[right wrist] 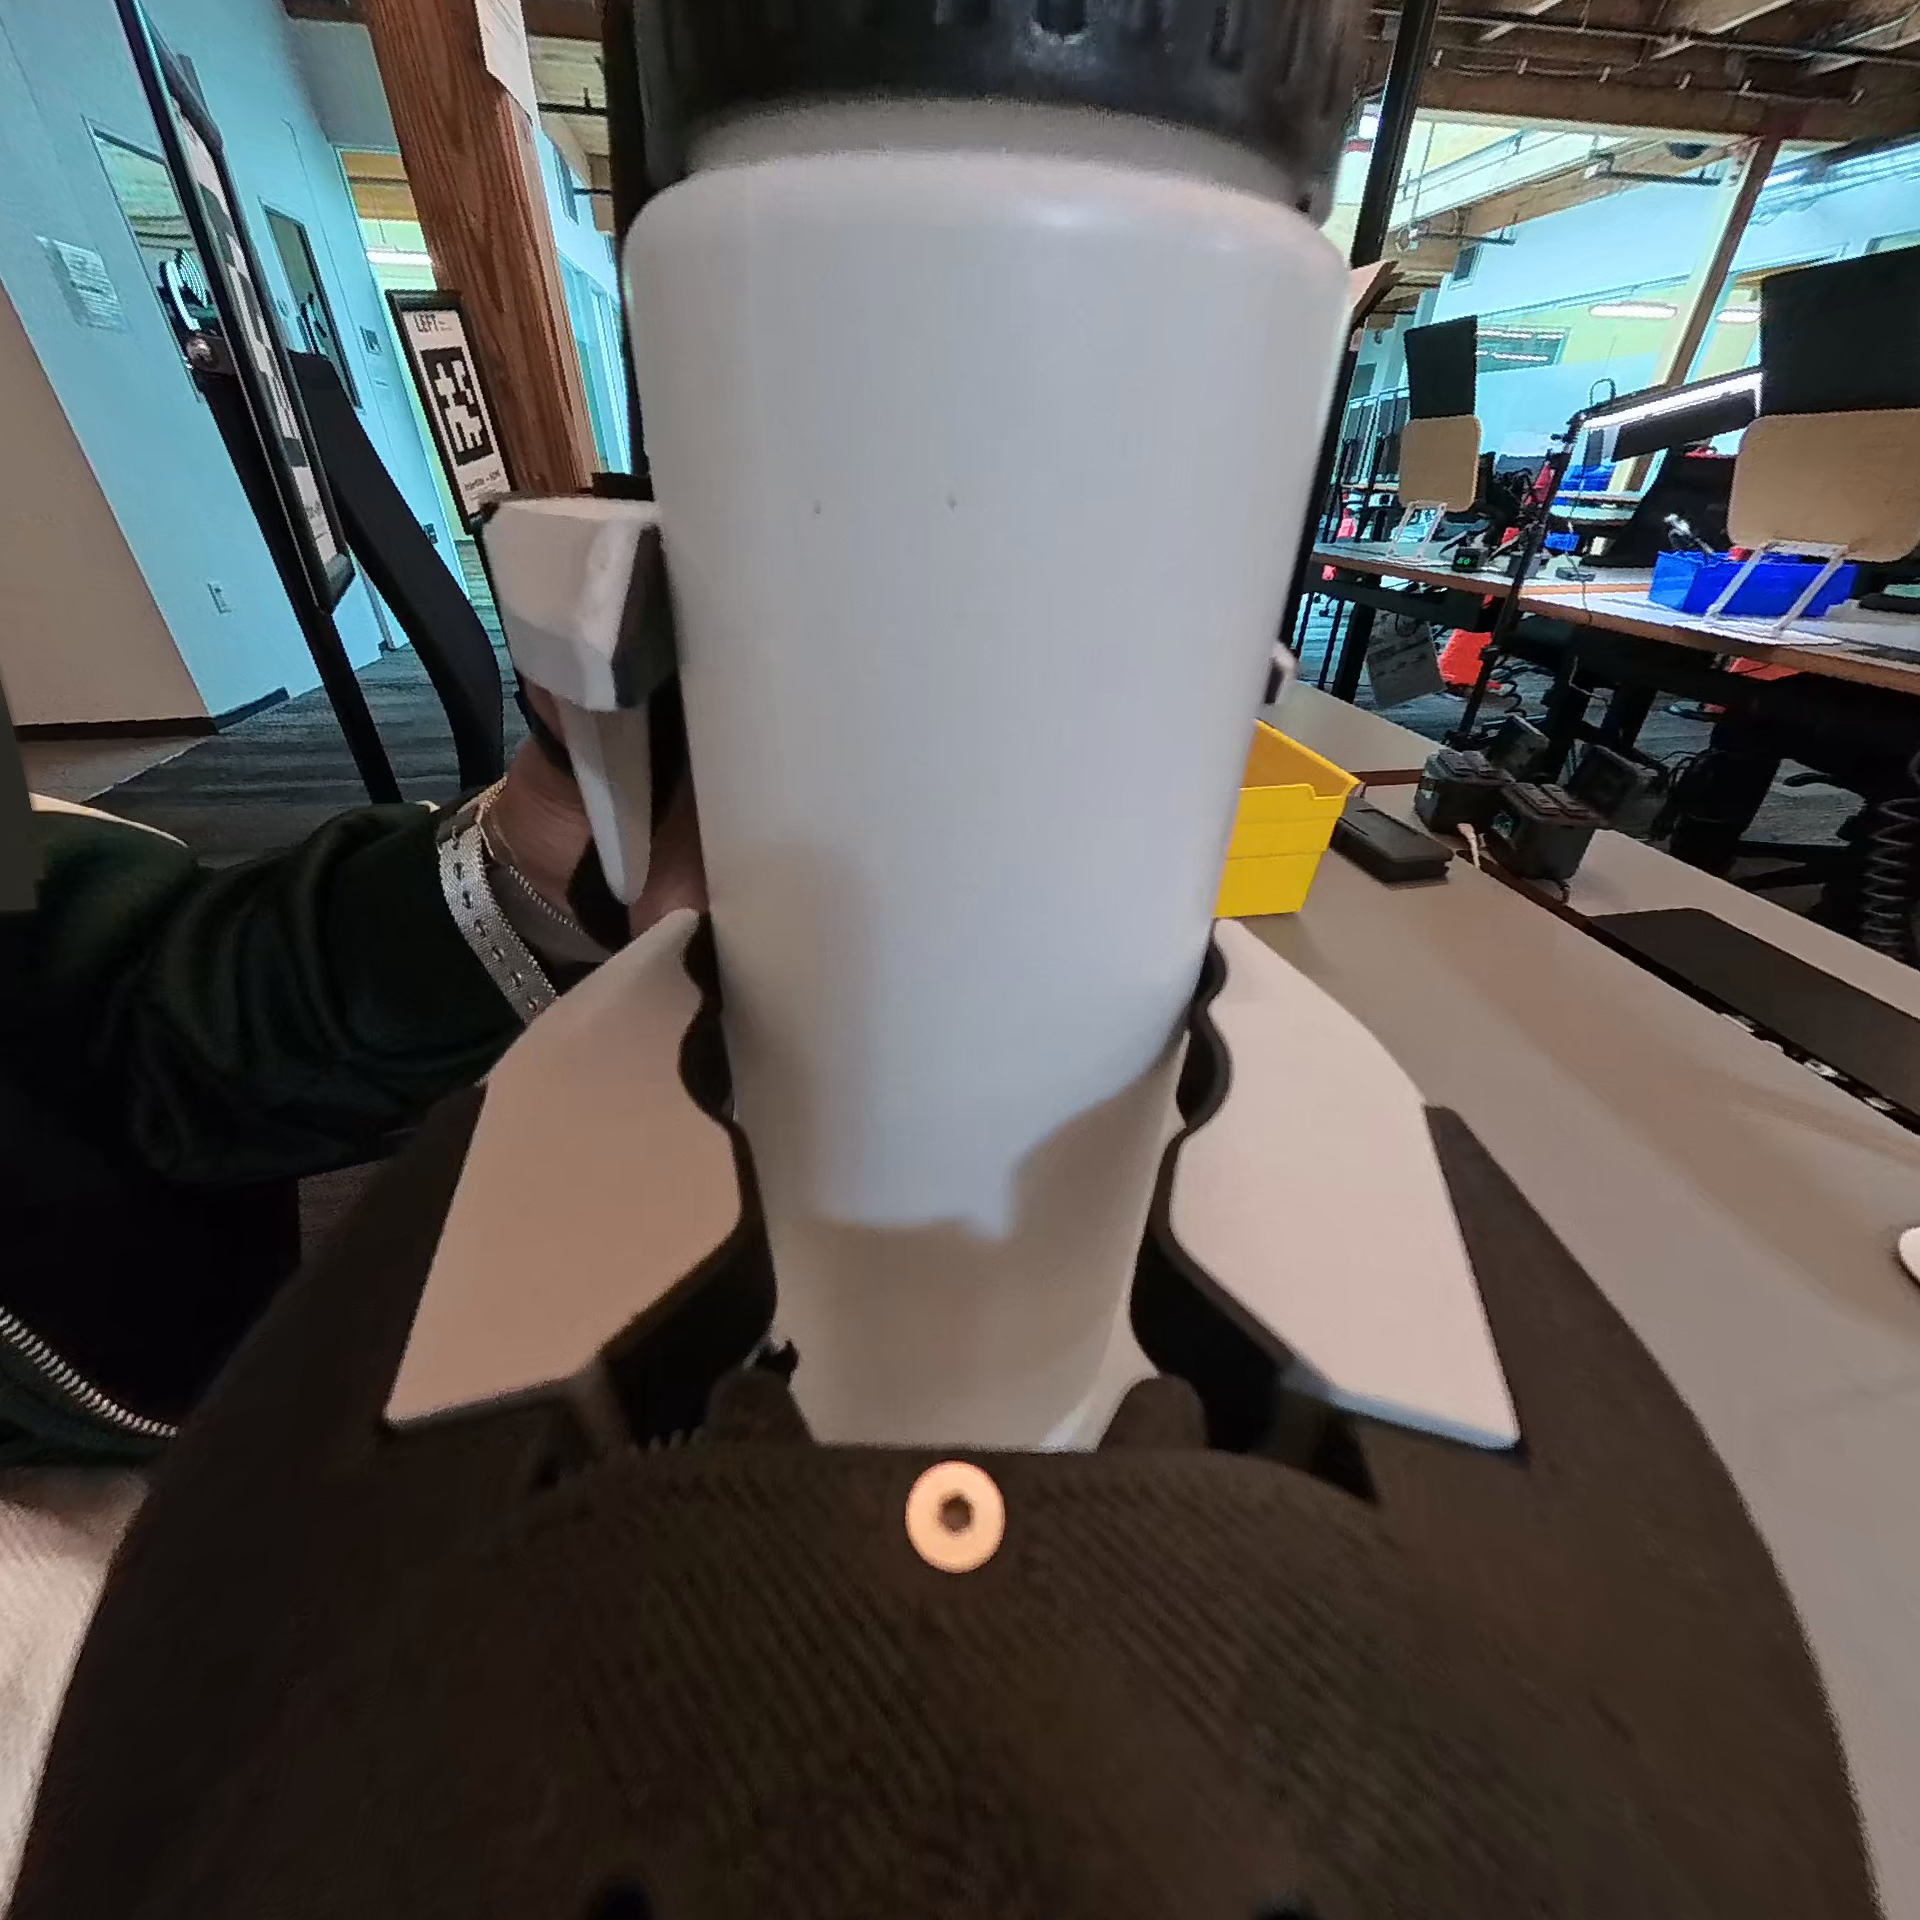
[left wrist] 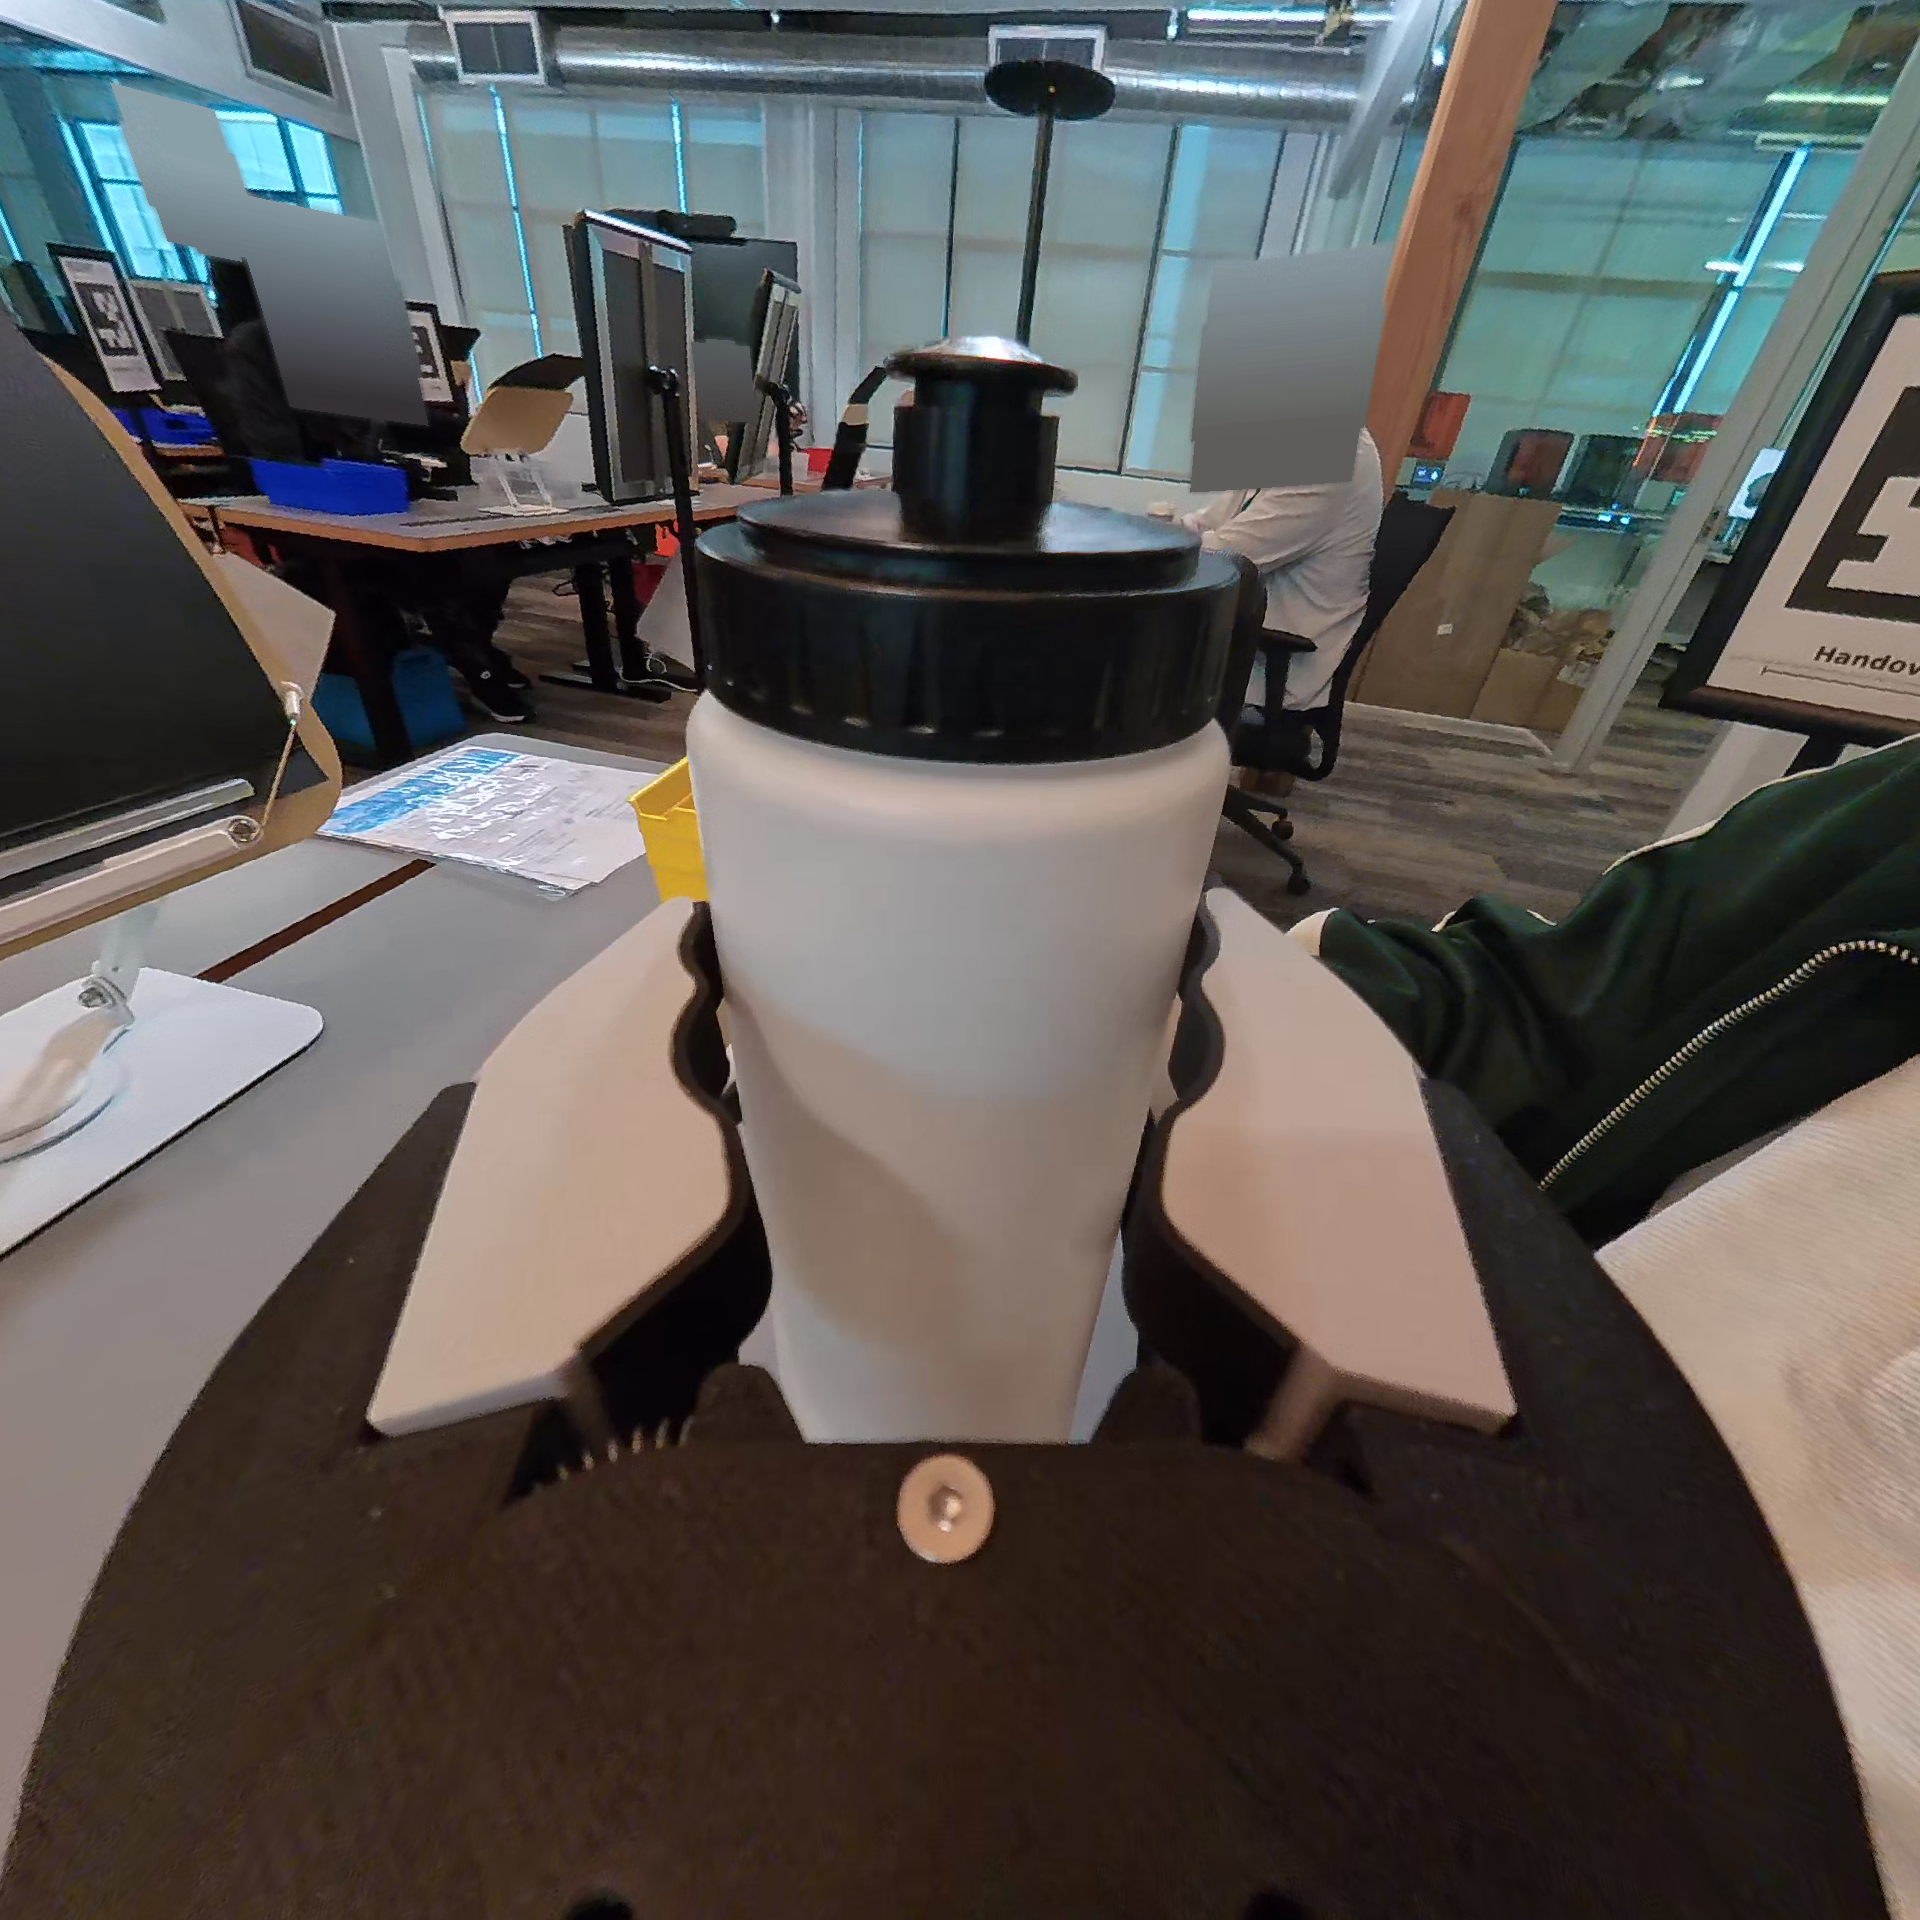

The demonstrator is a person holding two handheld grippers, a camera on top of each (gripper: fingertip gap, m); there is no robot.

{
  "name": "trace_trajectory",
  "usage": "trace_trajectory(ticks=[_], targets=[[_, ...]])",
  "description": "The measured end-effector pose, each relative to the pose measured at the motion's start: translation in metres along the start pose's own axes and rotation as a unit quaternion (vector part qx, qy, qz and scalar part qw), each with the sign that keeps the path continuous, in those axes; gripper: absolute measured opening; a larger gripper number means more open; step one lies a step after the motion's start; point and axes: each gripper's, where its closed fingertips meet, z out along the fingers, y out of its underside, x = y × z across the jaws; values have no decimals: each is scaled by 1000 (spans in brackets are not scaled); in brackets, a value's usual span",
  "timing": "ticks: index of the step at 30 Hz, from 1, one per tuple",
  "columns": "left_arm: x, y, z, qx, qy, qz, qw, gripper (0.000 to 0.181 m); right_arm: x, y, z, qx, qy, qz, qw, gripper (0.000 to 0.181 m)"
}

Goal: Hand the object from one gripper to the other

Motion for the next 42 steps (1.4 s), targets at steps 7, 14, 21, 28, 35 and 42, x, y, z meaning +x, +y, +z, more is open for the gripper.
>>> trace_trajectory(ticks=[7, 14, 21, 28, 35, 42], targets=[[4, -3, 0, 1, 4, -1, 1000, 87, -2, -3, -2, 5, 1, -3, 1000, 87], [8, -10, -2, 9, 8, 3, 1000, 89, -3, -9, -5, 16, -1, -1, 1000, 86], [2, -17, -12, 22, 3, -1, 1000, 90, 10, -25, -18, 32, 15, 5, 999, 86], [-2, 14, -2, -4, 61, -44, 997, 101, 23, -48, -38, 42, 42, -8, 998, 86], [-1, 73, 28, -76, 78, -19, 994, 110, 21, -60, -44, 45, 48, -8, 998, 86], [-3, 74, 38, -45, 60, -21, 997, 113, 14, -54, -35, 36, 38, -1, 999, 86]])
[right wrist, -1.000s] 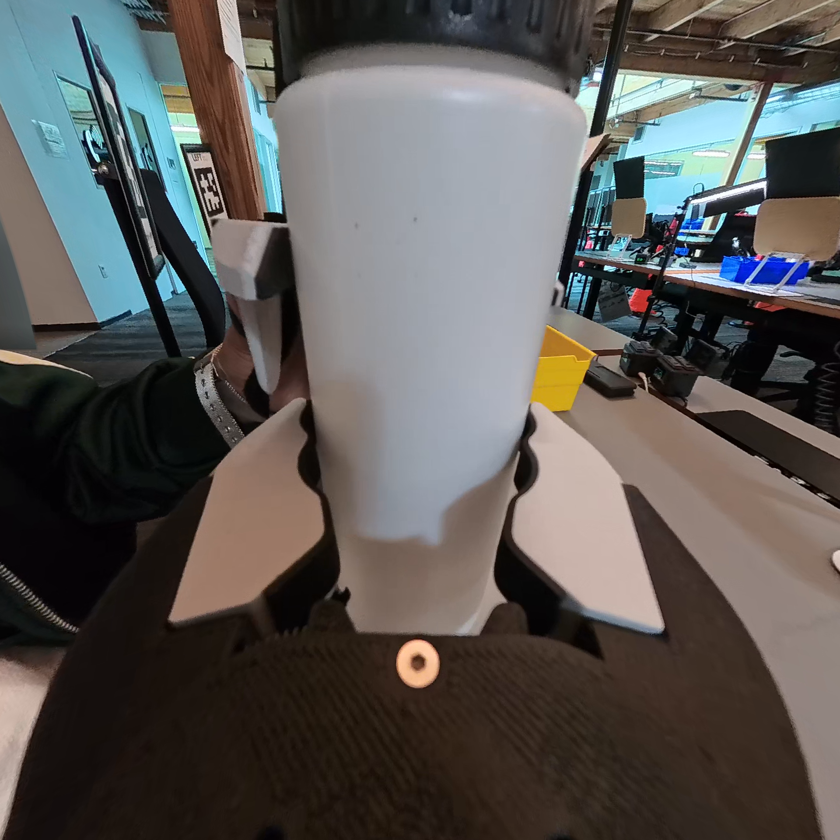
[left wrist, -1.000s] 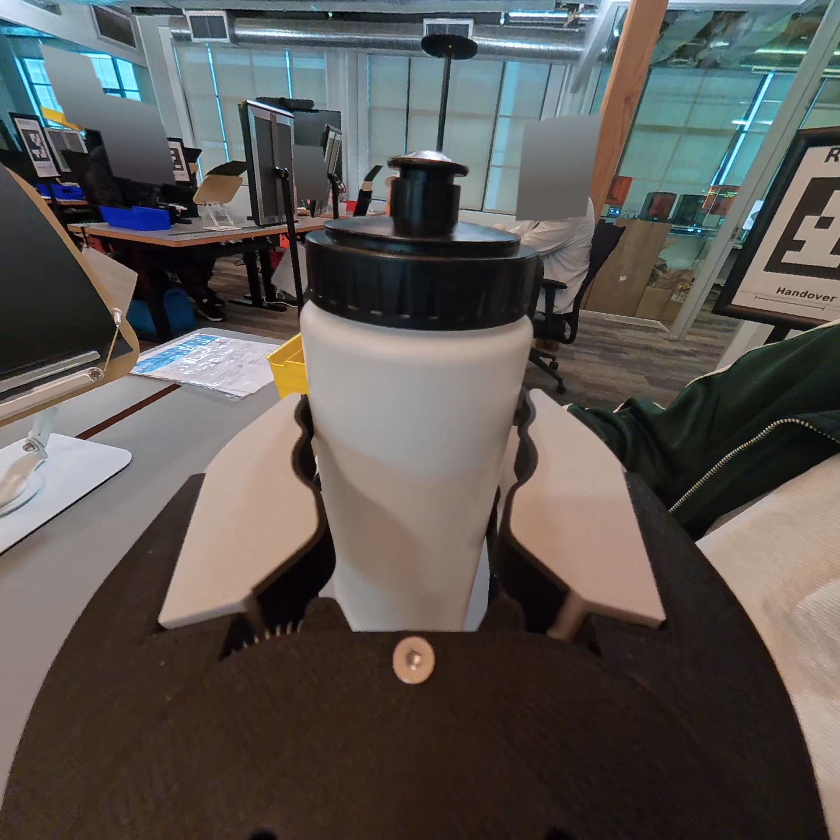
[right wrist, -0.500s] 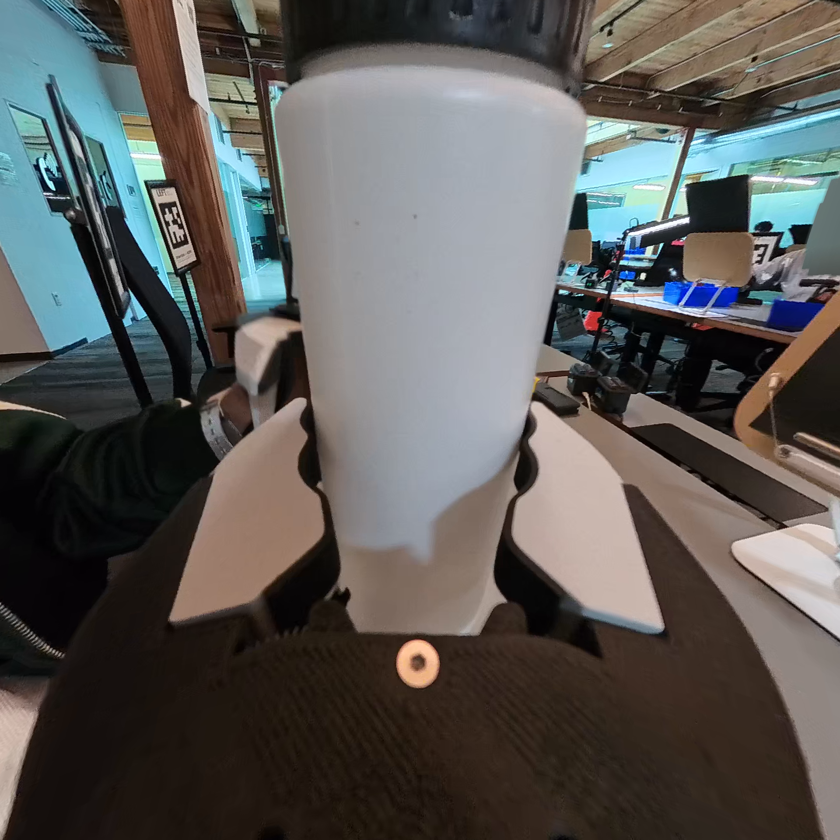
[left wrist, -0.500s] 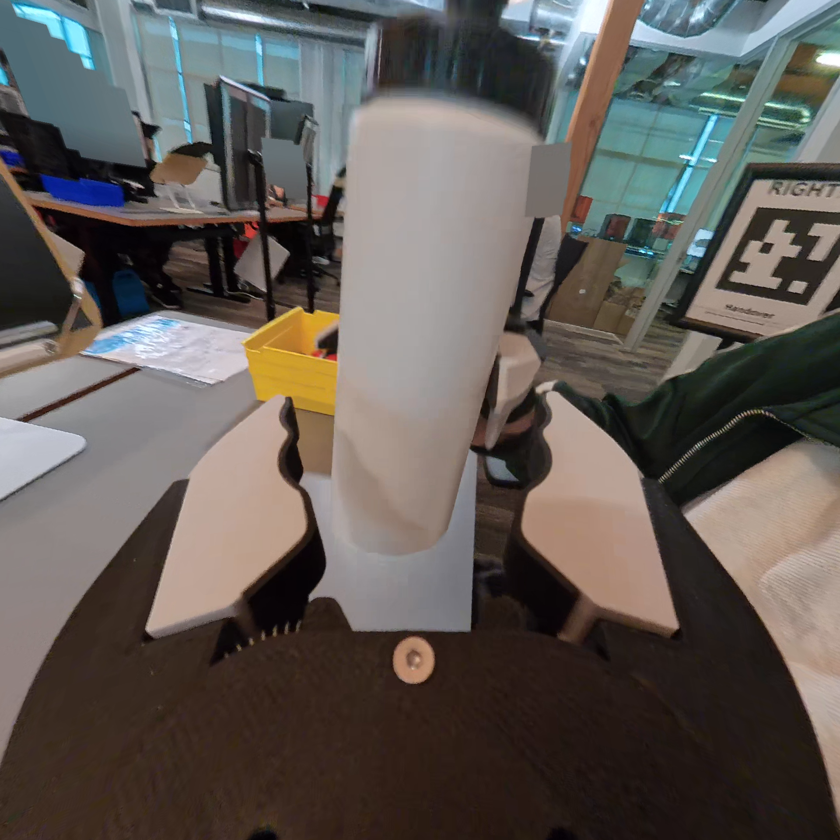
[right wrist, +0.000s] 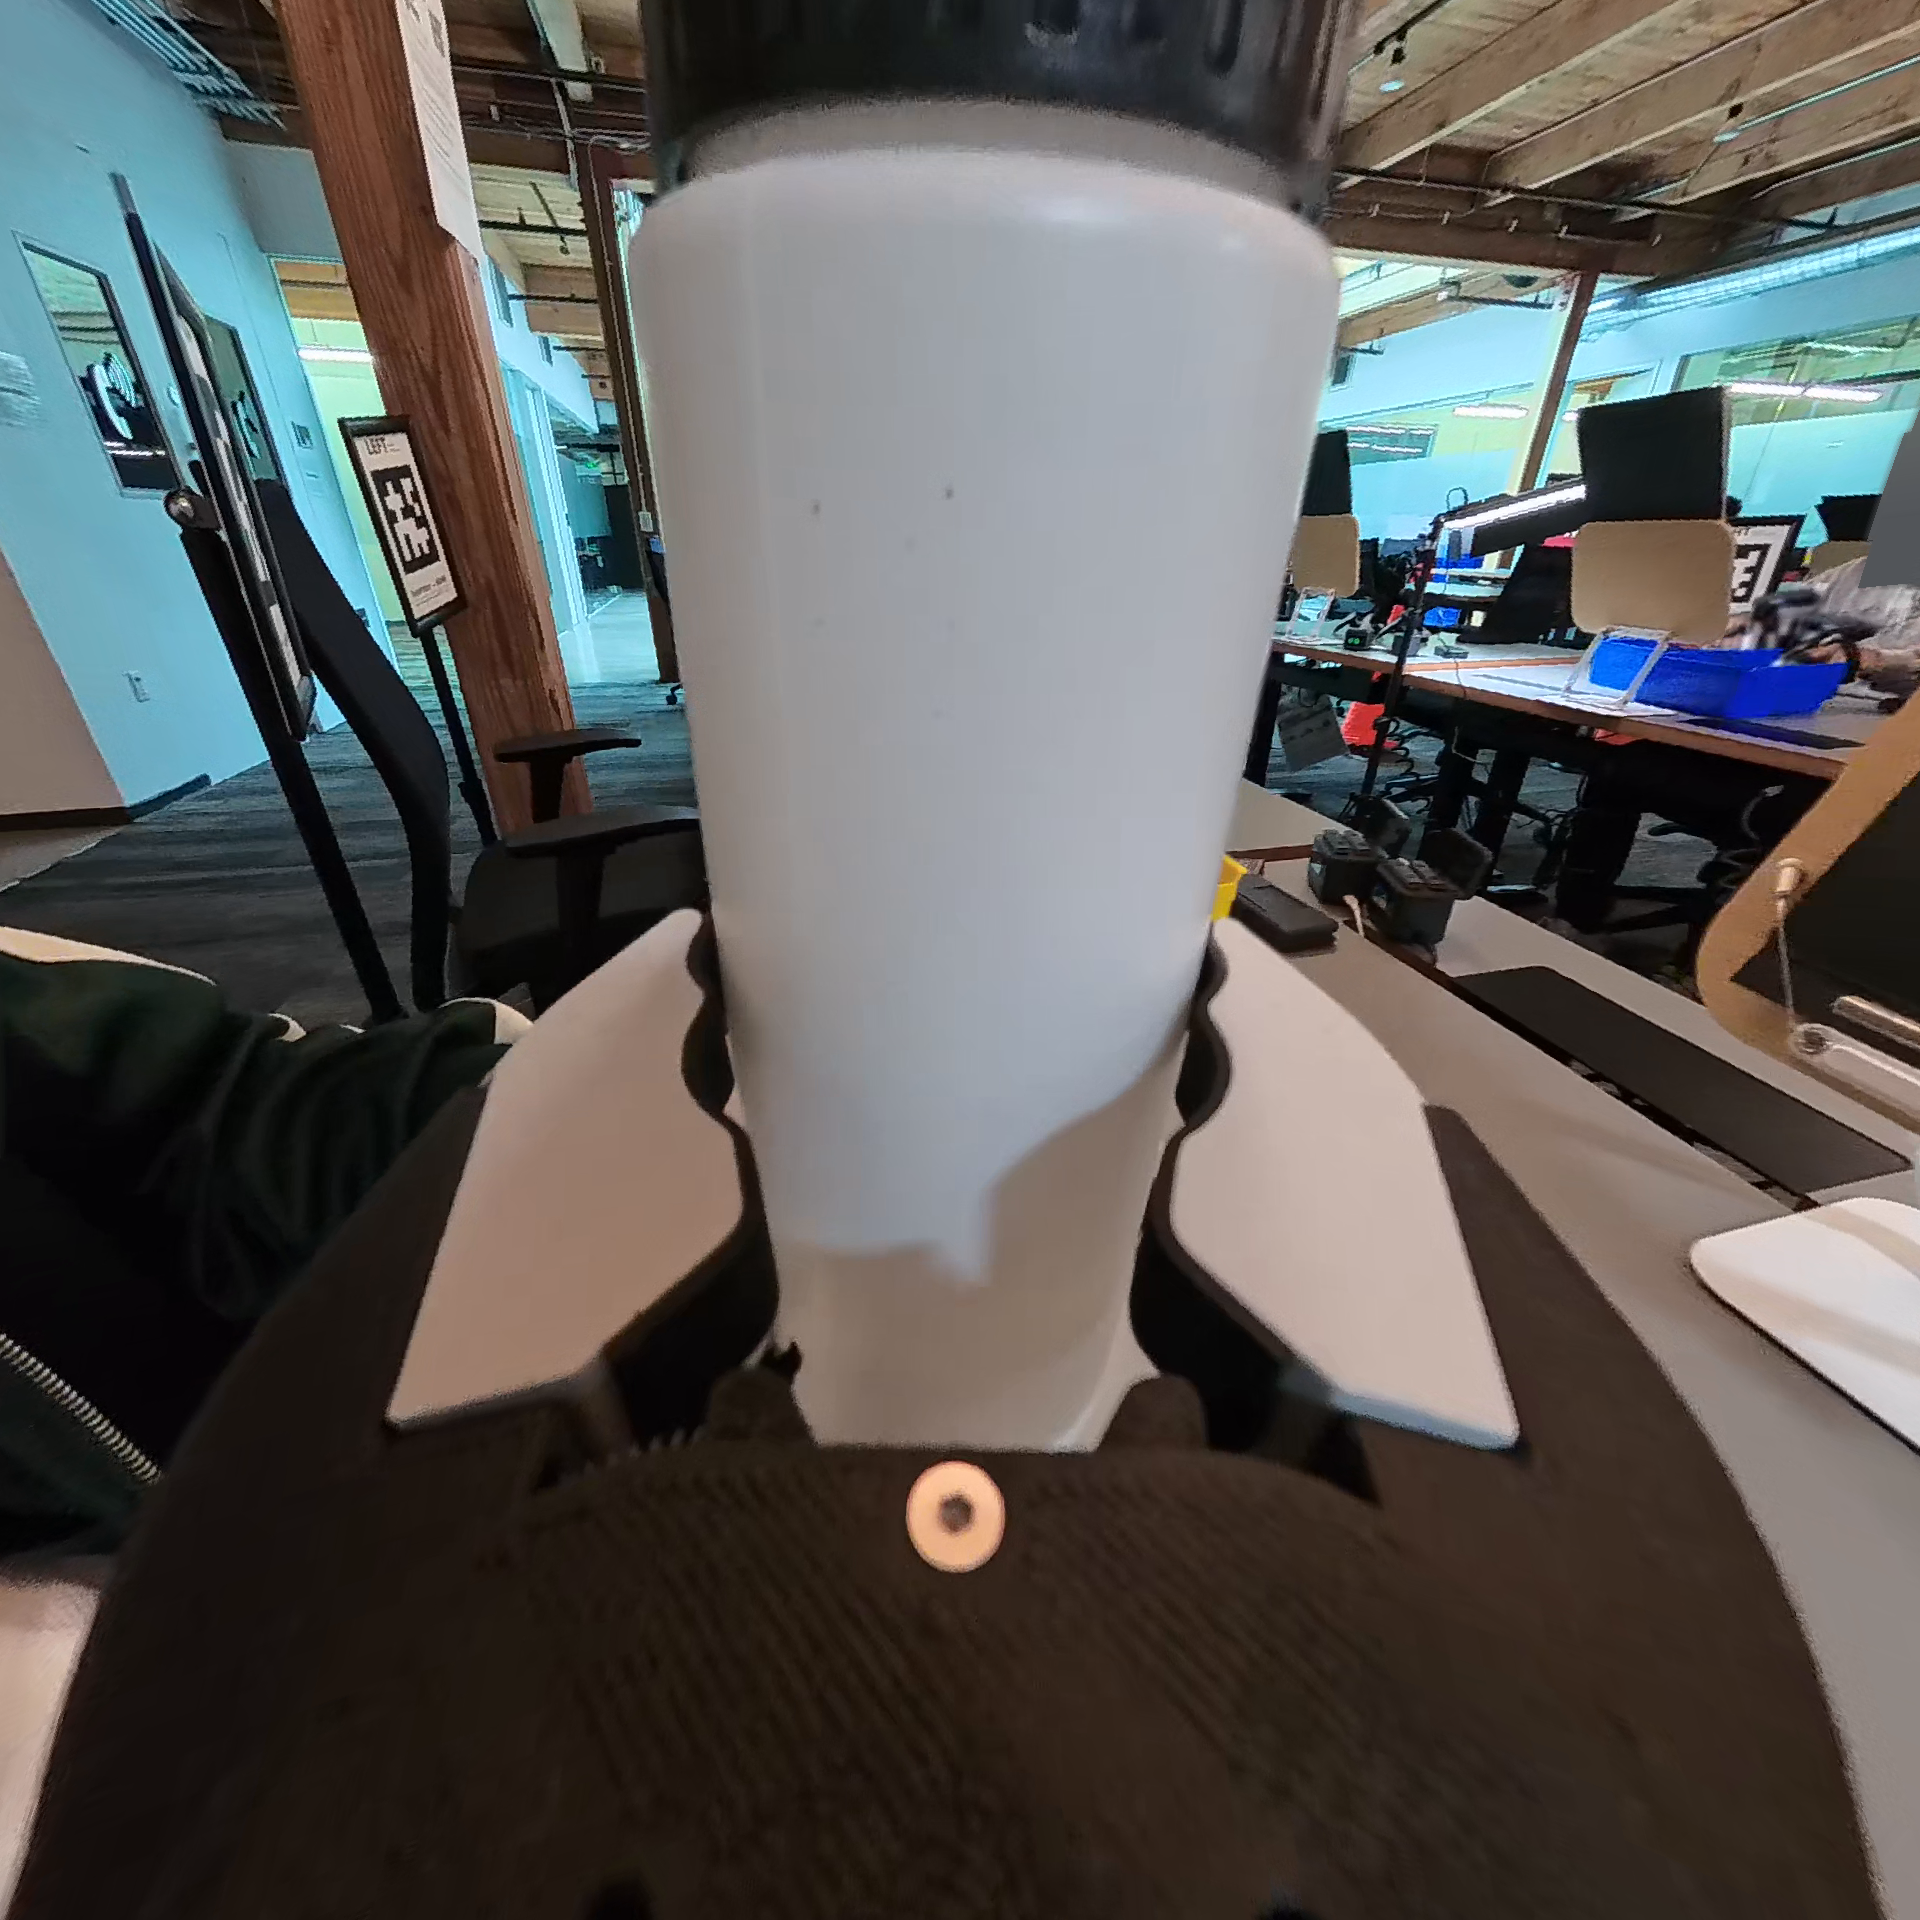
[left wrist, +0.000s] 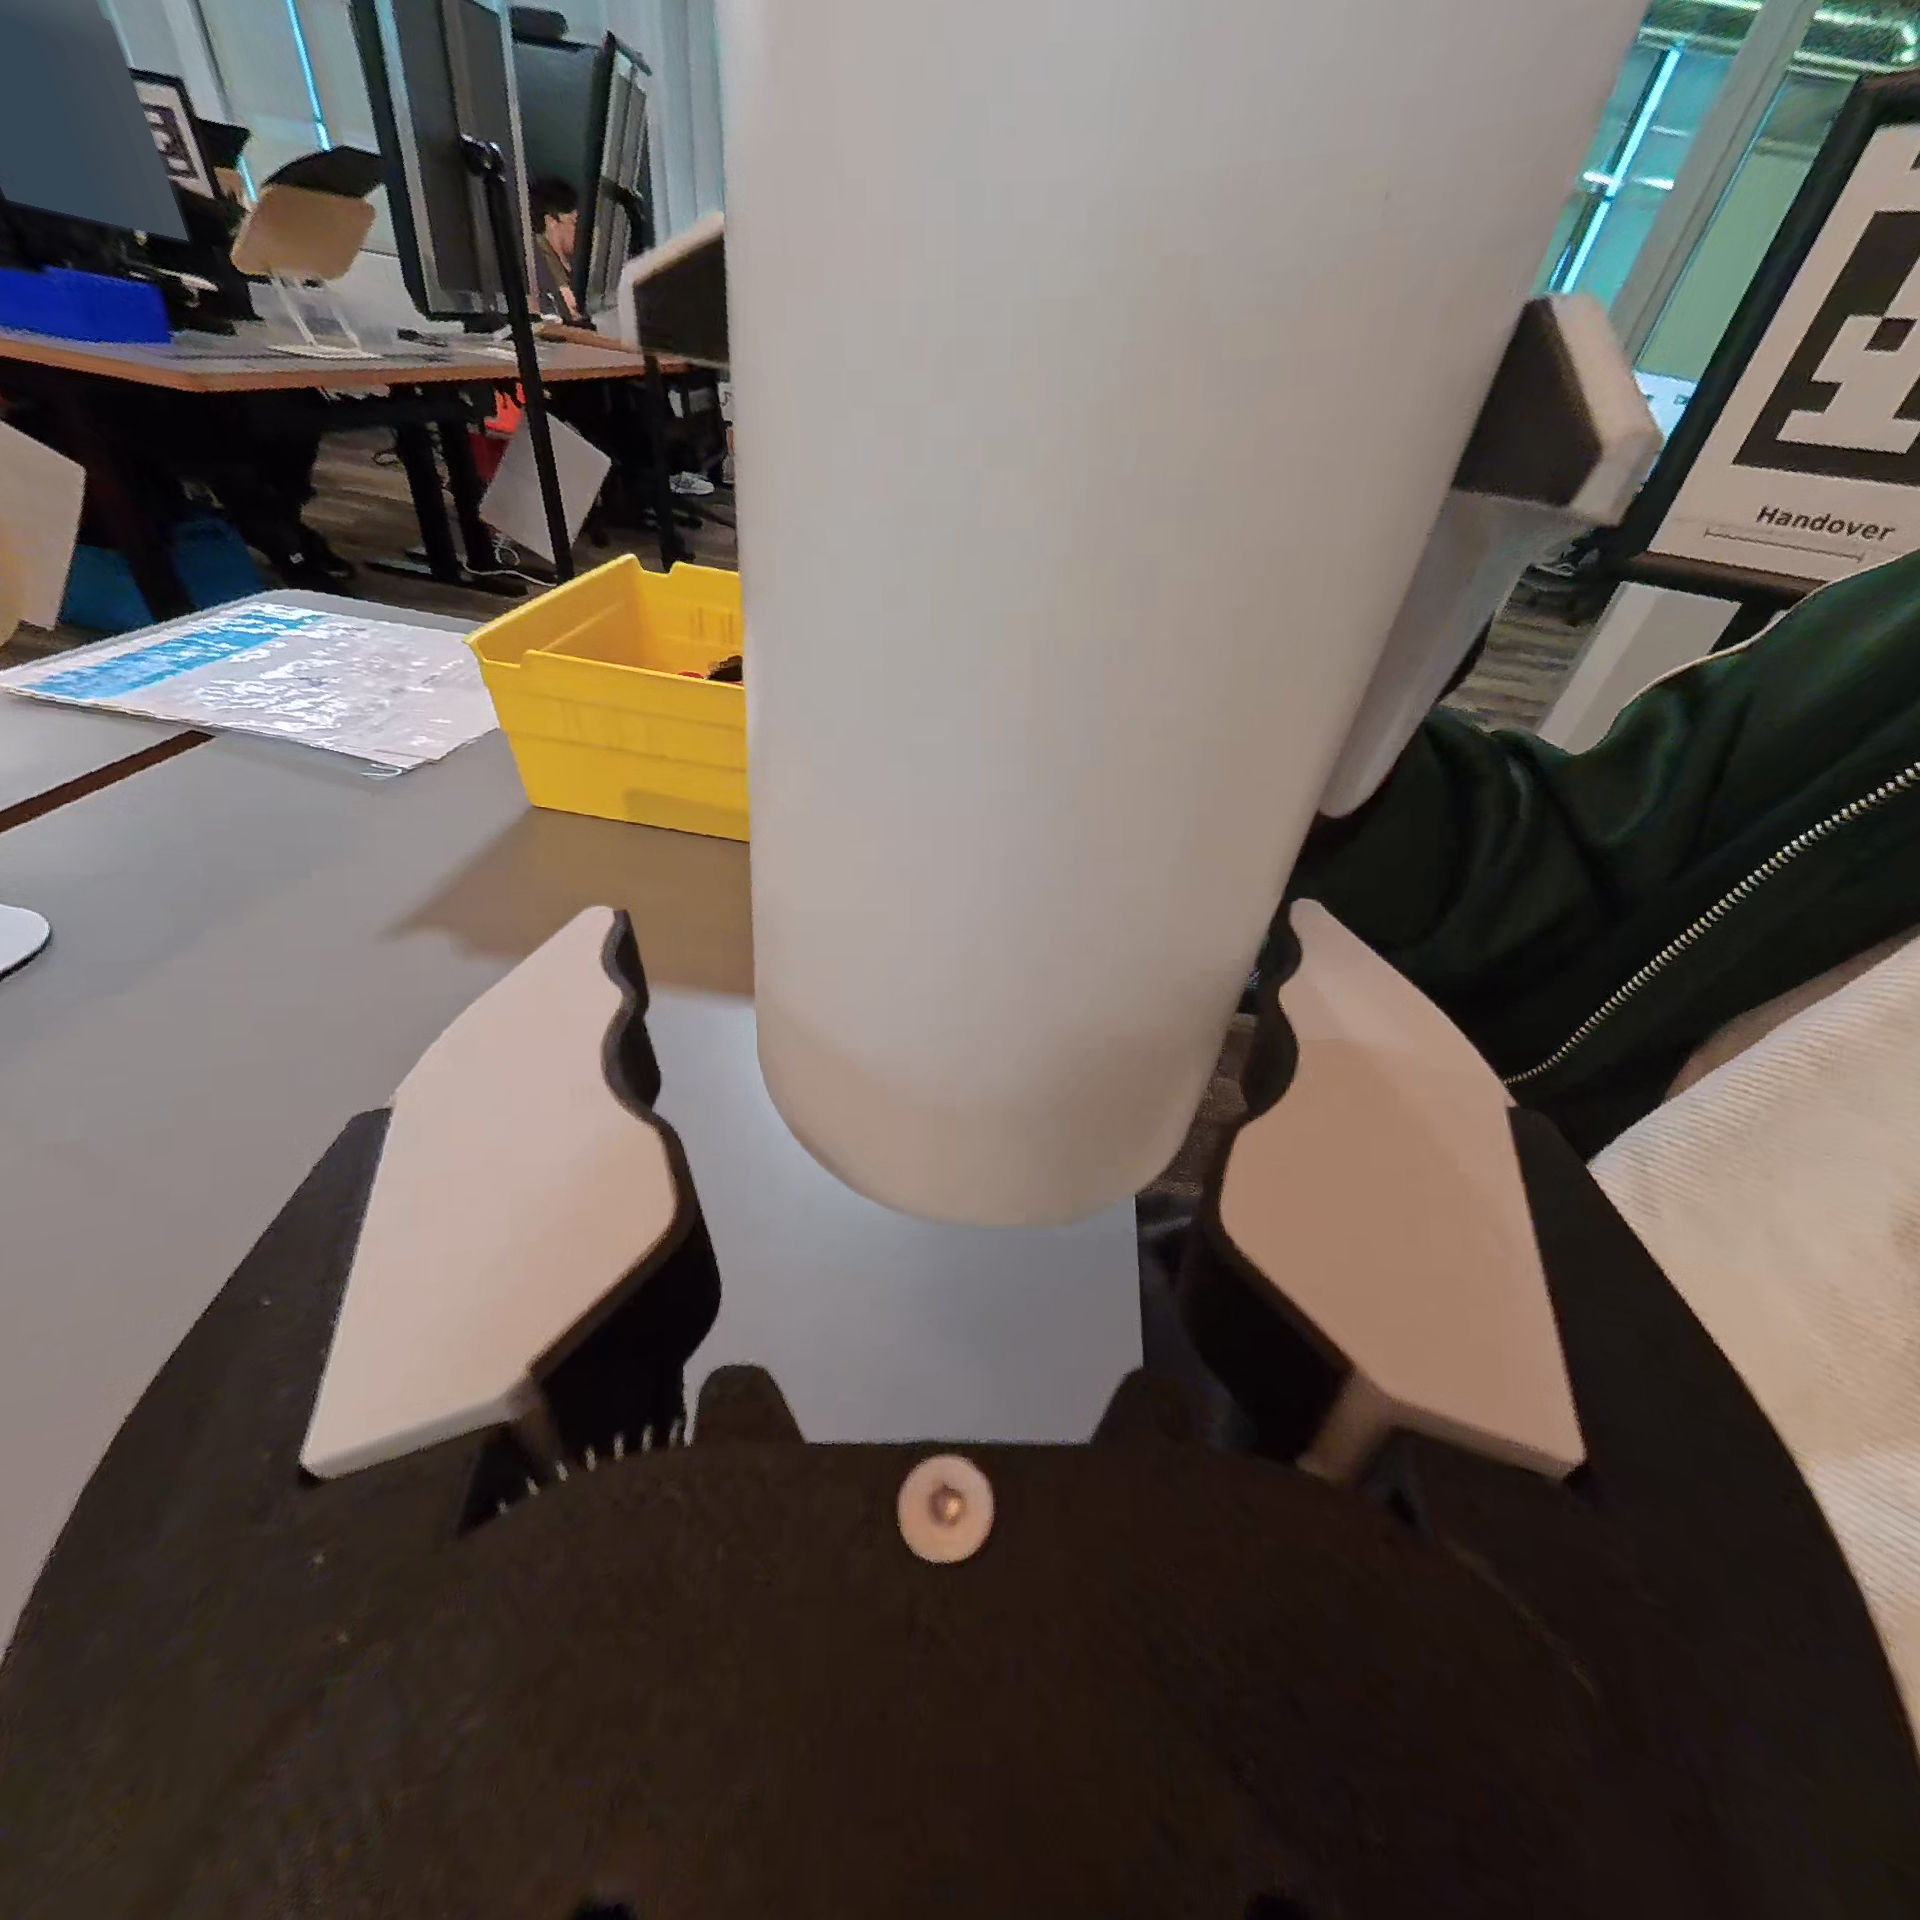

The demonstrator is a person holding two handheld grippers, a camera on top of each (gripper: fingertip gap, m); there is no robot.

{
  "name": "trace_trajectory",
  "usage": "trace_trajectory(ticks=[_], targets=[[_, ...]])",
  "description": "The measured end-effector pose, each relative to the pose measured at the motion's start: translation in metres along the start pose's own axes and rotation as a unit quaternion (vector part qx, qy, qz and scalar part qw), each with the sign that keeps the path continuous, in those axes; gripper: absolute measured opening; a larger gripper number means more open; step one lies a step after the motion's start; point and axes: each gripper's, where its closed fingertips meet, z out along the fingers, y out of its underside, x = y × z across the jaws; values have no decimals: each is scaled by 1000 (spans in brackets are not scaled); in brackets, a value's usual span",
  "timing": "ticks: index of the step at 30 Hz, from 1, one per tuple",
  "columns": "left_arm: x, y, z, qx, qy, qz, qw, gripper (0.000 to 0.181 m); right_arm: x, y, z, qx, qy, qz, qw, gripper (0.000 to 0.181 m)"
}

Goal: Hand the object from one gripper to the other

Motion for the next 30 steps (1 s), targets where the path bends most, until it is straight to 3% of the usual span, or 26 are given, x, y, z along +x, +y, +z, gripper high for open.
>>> trace_trajectory(ticks=[10, 14, 26, 30], targets=[[6, 6, 8, 6, 14, -2, 1000, 117, -6, 8, 7, -11, -9, 5, 1000, 86], [12, 5, 8, 10, 26, 7, 1000, 105, -6, 9, 8, -12, -10, 6, 1000, 86], [11, 1, 9, 35, 19, 9, 999, 102, -6, 9, 9, -21, -16, 2, 1000, 87], [10, 0, 7, 38, 13, 13, 999, 101, -6, 6, 8, -19, -16, 3, 1000, 95]])
